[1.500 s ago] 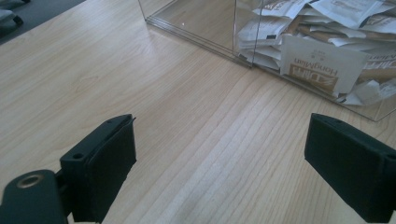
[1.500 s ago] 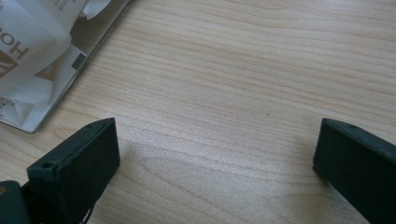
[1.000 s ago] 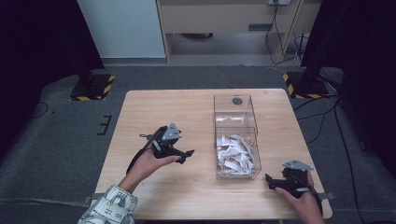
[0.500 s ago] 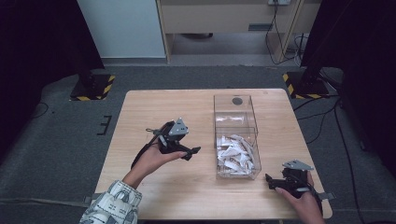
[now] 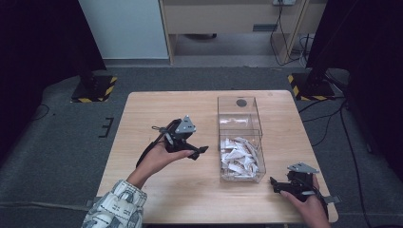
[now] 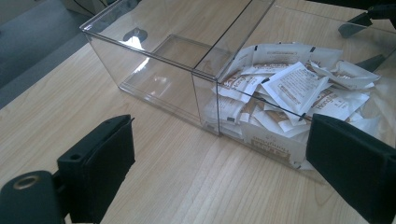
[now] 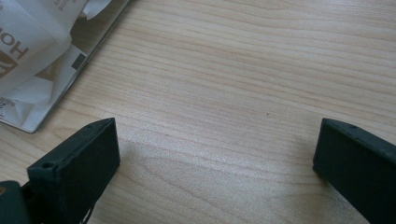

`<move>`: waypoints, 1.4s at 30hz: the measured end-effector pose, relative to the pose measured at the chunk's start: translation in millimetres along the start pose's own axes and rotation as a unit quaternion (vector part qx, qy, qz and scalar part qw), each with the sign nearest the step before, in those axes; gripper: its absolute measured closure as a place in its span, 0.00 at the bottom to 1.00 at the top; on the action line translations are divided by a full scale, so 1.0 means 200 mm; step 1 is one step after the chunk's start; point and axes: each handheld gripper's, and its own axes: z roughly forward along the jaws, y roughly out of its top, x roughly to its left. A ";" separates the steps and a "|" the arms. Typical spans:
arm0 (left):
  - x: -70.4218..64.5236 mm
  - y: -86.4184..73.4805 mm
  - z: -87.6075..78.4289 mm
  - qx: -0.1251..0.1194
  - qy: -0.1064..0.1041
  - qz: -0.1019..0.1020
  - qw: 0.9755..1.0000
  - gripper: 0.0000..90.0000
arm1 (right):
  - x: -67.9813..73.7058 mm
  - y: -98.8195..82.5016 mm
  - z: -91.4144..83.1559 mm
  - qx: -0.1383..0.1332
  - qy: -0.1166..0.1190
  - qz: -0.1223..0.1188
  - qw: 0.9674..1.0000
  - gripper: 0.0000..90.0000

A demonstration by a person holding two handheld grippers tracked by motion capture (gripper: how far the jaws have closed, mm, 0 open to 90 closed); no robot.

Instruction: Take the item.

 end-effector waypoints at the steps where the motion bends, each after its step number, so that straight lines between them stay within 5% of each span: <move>1: 0.00 0.00 0.00 0.000 0.000 0.000 1.000 0.08 | 0.00 0.00 0.00 0.000 0.001 -0.001 1.000 0.01; 13: -0.01 0.11 0.03 -0.015 -0.014 -0.006 1.000 0.09 | 0.00 0.00 0.00 0.000 0.000 0.000 1.000 0.01; 28: -0.09 0.22 0.09 -0.030 -0.026 0.017 0.999 0.10 | 0.00 0.00 0.00 0.000 0.002 -0.001 1.000 0.01; 42: -0.19 0.29 0.19 -0.013 -0.047 0.034 0.998 0.15 | 0.00 0.00 0.00 0.000 0.003 -0.003 1.000 0.01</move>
